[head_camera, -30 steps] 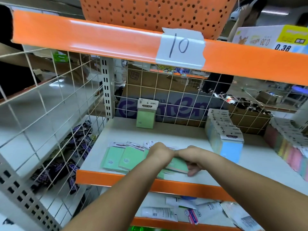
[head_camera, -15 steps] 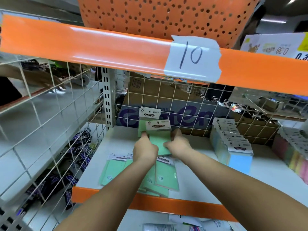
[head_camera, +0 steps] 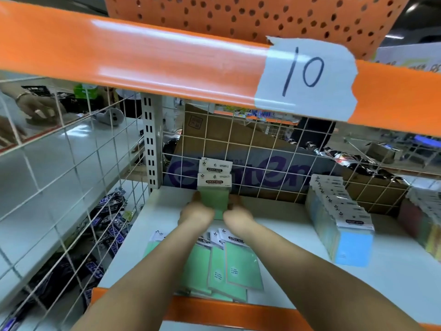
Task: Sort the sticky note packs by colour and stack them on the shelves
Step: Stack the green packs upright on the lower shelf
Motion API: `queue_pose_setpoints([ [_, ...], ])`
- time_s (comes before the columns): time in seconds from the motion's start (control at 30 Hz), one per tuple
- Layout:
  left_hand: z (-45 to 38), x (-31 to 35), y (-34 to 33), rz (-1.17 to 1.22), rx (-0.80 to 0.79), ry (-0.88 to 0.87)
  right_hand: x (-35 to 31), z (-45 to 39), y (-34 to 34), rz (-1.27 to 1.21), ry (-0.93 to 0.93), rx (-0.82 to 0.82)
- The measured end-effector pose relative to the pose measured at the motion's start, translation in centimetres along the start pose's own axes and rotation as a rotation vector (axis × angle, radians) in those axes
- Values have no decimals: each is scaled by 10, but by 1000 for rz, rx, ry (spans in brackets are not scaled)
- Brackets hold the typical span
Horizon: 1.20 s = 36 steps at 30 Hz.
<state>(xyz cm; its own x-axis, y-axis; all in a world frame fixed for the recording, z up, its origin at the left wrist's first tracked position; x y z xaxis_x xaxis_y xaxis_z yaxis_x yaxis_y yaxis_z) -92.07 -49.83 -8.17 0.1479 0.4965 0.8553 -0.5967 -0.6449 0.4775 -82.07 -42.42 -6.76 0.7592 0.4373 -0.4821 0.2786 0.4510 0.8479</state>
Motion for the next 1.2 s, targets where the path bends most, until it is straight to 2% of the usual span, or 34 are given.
queue_pose_setpoints([
  [0.2, -8, -3, -3, 46, -72, -36, -5, 2, 0, -85, 91, 5],
  [0.6, -22, -4, -3, -16, -132, -79, -10, -14, -18, -180, 92, -49],
  [0.97, -23, 4, -1, -221, -189, -111, -11, -17, -9, -35, 111, -132],
  [1.2, -33, -9, 2, -128, -211, -39, -13, -16, -3, 5, 92, -182],
])
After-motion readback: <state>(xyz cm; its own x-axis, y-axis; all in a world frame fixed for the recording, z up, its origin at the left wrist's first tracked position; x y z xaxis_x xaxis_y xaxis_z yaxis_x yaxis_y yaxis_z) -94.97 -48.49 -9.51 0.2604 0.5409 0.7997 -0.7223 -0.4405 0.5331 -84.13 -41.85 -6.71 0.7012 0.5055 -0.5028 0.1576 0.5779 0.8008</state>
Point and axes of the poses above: each hand's wrist, its own z-axis away from the middle knuckle, its own y-axis out of the back of the hand, x = y × z, the point moved 7 cm from there along -z, towards the middle knuckle, and after that the axes turned 14 degrees about z, right-handed, at the moved point
